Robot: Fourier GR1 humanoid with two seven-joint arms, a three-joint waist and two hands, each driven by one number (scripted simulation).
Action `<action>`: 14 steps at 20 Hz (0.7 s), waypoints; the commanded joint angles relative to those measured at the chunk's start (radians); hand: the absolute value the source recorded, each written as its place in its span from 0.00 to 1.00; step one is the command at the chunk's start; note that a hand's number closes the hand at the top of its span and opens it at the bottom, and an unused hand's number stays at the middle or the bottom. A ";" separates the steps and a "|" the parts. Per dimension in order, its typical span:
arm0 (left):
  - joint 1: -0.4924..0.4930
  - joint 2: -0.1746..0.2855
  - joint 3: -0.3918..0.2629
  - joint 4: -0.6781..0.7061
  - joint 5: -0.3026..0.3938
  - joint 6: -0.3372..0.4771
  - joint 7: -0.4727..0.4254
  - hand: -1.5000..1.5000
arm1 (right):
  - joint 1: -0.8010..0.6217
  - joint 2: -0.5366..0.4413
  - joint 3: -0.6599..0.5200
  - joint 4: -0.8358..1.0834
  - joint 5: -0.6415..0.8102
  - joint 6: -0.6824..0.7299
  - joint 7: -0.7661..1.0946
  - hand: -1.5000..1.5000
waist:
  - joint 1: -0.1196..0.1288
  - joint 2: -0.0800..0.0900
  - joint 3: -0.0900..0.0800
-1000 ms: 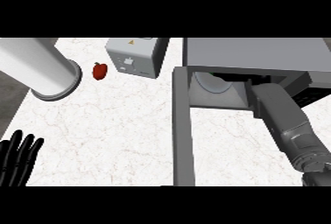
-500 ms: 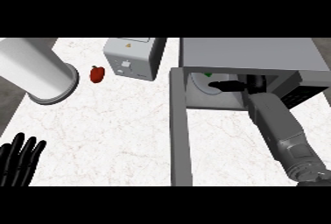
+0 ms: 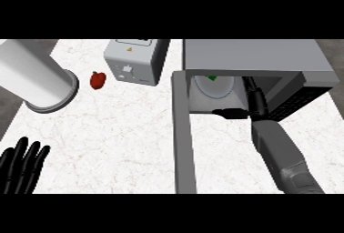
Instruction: Pick up the milk, place it into the microwave and close the microwave
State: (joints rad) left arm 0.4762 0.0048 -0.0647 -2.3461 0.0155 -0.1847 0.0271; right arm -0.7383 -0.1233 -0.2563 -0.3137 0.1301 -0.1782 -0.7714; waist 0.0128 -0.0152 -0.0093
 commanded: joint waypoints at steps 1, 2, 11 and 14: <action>0.001 0.004 -0.014 -0.019 -0.010 0.001 0.044 0.00 | 0.130 0.029 0.012 -0.048 -0.016 0.031 -0.006 0.00 | -0.027 0.007 0.009; -0.016 0.022 0.046 0.013 0.052 -0.021 0.013 0.00 | 0.152 0.017 -0.010 -0.057 -0.042 0.057 -0.039 0.00 | -0.020 0.011 0.009; -0.022 0.070 -0.042 0.089 0.107 -0.151 -0.001 0.00 | 0.366 0.069 0.029 -0.205 -0.092 0.232 -0.074 0.00 | -0.029 0.011 0.008; -0.039 0.064 -0.148 0.091 -0.007 -0.155 0.015 1.00 | 0.443 0.052 0.036 -0.259 -0.115 0.296 -0.071 0.00 | -0.023 0.012 0.009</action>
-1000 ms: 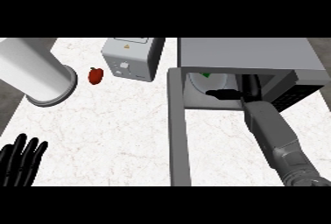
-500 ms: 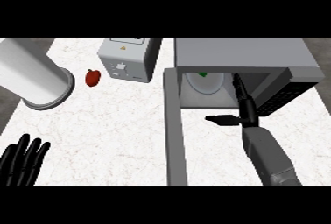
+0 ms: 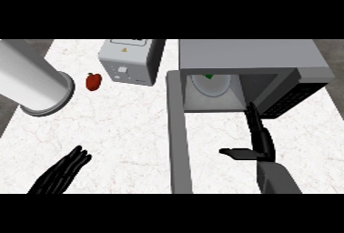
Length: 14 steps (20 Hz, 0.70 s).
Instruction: Pick up the milk, place it into the microwave and close the microwave
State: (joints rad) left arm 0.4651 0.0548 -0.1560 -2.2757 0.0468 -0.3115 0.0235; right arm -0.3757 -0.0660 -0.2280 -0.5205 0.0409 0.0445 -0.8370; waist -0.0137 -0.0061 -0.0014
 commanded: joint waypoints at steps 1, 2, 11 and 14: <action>-0.021 0.002 -0.104 -0.017 -0.100 -0.008 0.034 1.00 | 0.145 -0.017 0.027 -0.111 -0.025 0.115 -0.014 0.00 | -0.005 -0.001 0.001; -0.027 0.019 -0.074 0.003 -0.064 -0.028 0.025 1.00 | 0.190 0.020 0.046 -0.185 -0.026 0.092 -0.016 0.00 | -0.003 -0.001 0.000; -0.208 -0.019 -0.101 0.207 -0.104 -0.015 0.025 1.00 | 0.545 -0.020 0.098 -0.566 -0.088 0.219 -0.012 0.00 | -0.003 0.003 0.000; -0.319 -0.029 -0.155 0.221 -0.125 -0.031 0.103 1.00 | 0.609 -0.017 0.115 -0.598 -0.077 0.219 -0.017 0.00 | -0.002 0.005 0.001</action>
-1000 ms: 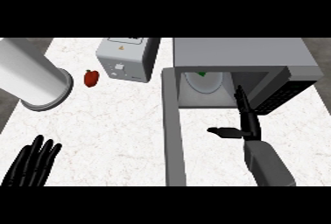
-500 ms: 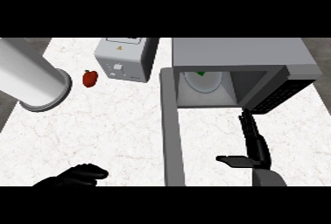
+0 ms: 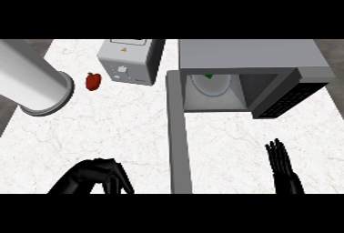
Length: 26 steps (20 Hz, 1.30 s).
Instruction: Pick up the milk, place it into the microwave and close the microwave
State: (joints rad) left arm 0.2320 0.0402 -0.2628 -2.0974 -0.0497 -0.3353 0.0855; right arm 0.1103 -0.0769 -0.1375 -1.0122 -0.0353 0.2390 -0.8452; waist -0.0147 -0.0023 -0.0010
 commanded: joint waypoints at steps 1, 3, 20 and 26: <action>-0.131 -0.016 -0.029 0.137 -0.031 -0.017 -0.004 1.00 | 0.110 -0.035 -0.005 -0.043 -0.010 0.045 -0.057 0.00 | 0.001 0.003 0.001; -0.223 0.008 0.010 0.150 0.027 -0.066 0.067 1.00 | 0.126 -0.044 -0.015 -0.121 -0.034 0.044 -0.022 0.00 | -0.003 0.003 0.001; -0.540 -0.040 -0.514 0.667 -0.100 0.296 -0.010 1.00 | 0.337 -0.095 0.031 -0.406 -0.122 0.163 -0.023 0.00 | -0.016 0.004 0.001; -0.661 -0.040 -0.679 0.832 0.082 0.488 0.000 1.00 | 0.334 -0.152 0.052 -0.591 -0.227 0.226 0.082 0.00 | -0.062 0.010 -0.001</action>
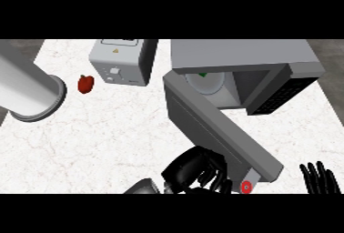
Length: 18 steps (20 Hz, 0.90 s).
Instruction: Pick up the milk, place it into the microwave and close the microwave
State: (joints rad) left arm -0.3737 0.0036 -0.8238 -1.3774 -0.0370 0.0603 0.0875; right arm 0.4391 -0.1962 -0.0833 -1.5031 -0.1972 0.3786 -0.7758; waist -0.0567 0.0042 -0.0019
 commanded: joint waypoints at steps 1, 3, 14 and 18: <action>-0.074 -0.003 -0.139 0.116 0.102 0.133 0.003 1.00 | 0.083 -0.009 0.037 -0.125 -0.036 0.091 -0.041 0.00 | -0.042 0.002 0.000; -0.161 -0.003 -0.143 0.142 0.160 0.191 0.042 1.00 | 0.048 -0.026 0.042 -0.164 -0.065 0.093 0.010 0.00 | -0.054 0.006 0.000; -0.295 -0.003 -0.066 0.240 0.393 0.424 -0.196 0.00 | 0.056 -0.078 0.075 -0.313 -0.124 0.088 0.108 0.00 | -0.140 0.028 -0.004; -0.364 -0.004 -0.009 0.313 0.450 0.490 -0.214 1.00 | 0.073 -0.098 0.088 -0.352 -0.167 0.115 0.137 0.00 | -0.172 0.036 -0.003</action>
State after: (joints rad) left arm -0.6777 0.0023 -0.8755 -1.1095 0.3596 0.4771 -0.0947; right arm 0.4988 -0.2819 -0.0119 -1.8231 -0.3379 0.4519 -0.6428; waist -0.2009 0.0355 -0.0052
